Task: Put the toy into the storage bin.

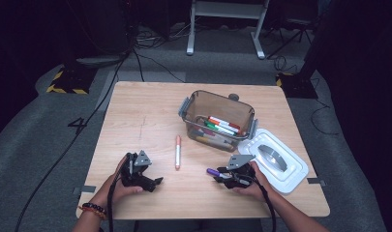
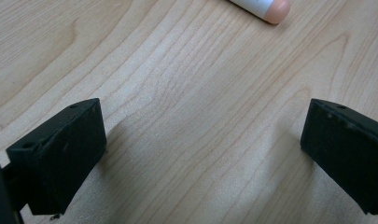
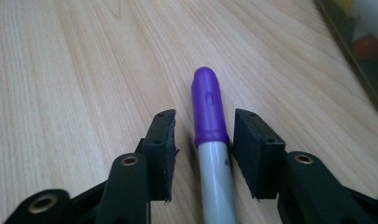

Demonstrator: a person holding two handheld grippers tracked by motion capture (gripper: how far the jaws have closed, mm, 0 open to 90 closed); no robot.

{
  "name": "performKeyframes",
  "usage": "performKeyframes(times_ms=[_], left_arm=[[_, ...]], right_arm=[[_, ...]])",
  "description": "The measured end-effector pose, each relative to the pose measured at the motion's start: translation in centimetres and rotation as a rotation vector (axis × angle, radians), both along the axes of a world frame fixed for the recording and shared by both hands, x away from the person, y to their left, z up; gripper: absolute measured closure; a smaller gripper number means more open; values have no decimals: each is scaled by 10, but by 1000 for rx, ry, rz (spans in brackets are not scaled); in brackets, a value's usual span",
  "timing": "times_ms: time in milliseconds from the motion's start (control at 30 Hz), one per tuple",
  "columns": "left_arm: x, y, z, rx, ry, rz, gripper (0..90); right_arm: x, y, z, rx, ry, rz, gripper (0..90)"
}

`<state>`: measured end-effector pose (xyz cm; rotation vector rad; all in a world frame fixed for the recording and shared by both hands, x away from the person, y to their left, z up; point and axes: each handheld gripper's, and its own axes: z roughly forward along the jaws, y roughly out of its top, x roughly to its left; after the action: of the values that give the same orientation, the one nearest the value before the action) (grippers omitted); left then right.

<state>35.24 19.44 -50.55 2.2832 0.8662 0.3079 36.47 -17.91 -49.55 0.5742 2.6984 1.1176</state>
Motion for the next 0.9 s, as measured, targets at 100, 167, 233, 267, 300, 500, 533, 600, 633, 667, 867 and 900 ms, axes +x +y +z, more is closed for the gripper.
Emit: performKeyframes(times_ms=[100,167,233,267,300,500,533,600,633,667,867,900], left_arm=[[0,0,0,-2,0,-1,4],[0,0,0,-2,0,-1,4],[0,0,0,-3,0,-1,4],[0,0,0,-3,-1,-2,4],[0,0,0,-2,1,0,4],[0,0,0,-3,-1,-2,4],[0,0,0,-2,-1,-2,4],[0,0,0,-3,-1,-2,4],[0,0,0,-3,-1,-2,4],[0,0,0,-3,-1,-2,4],[0,0,0,-1,1,-5,5],[0,0,0,0,-2,-5,4]], right_arm=[[0,3,0,5,-5,-3,657],[0,5,1,-3,-2,5,705],[0,5,1,-8,-4,18,722],[0,6,1,-11,-3,22,737],[0,5,2,-12,0,21,740],[2,-2,2,-12,12,12,745],[2,-4,3,-10,17,7,745],[3,-5,2,-8,19,1,745],[4,-7,2,-2,23,-3,745],[4,-8,3,-3,24,-6,746],[4,-13,8,21,19,-20,746],[4,-15,9,26,17,-21,746]])
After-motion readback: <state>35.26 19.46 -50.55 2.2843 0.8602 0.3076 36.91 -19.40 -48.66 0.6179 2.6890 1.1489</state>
